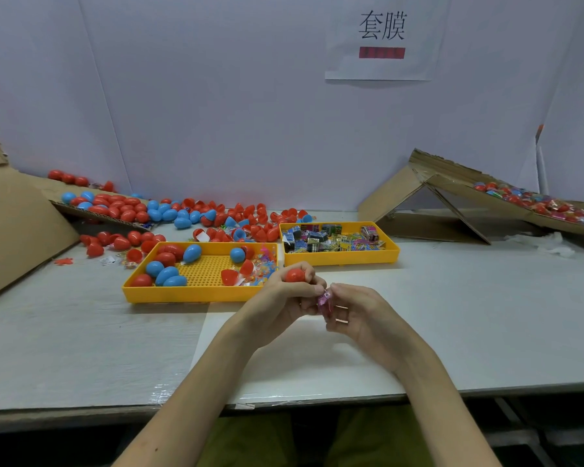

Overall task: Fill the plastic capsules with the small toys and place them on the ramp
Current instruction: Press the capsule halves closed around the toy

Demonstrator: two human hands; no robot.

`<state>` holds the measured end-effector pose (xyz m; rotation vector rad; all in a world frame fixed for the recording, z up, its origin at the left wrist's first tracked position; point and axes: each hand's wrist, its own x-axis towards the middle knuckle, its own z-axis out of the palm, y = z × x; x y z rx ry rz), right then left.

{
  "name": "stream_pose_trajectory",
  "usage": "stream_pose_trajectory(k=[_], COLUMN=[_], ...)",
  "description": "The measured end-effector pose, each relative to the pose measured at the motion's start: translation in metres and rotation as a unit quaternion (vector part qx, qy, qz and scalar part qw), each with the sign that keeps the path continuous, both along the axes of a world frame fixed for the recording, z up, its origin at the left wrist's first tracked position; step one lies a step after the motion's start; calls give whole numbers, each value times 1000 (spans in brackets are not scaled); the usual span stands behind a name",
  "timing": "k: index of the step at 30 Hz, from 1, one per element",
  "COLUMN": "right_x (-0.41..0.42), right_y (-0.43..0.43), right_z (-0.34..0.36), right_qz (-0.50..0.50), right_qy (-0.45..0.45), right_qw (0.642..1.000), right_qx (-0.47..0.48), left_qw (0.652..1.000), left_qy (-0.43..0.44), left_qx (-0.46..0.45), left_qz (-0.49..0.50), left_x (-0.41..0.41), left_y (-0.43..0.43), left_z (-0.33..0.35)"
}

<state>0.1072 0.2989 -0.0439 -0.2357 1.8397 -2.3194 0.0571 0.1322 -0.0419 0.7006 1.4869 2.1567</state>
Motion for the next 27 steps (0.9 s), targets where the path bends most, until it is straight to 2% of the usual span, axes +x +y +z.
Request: stream_pose_trajectory(k=[12, 19, 23, 27], right_x=[1, 0, 2, 3], right_y=[5, 6, 7, 7], right_z=[-1, -1, 0, 0], right_qz=[73, 46, 49, 47], right_qy=[-40, -47, -29, -15], right_qw=[996, 997, 997, 997], right_qx=[-14, -35, -55, -55], left_qw=[999, 999, 1000, 997], left_qy=[-24, -1, -22, -16], left_qx=[7, -3, 20, -1], left_qz=[-48, -40, -7, 80], left_x=[2, 1, -1, -2], left_y=[-4, -2, -4, -3], left_z=[5, 4, 4, 3])
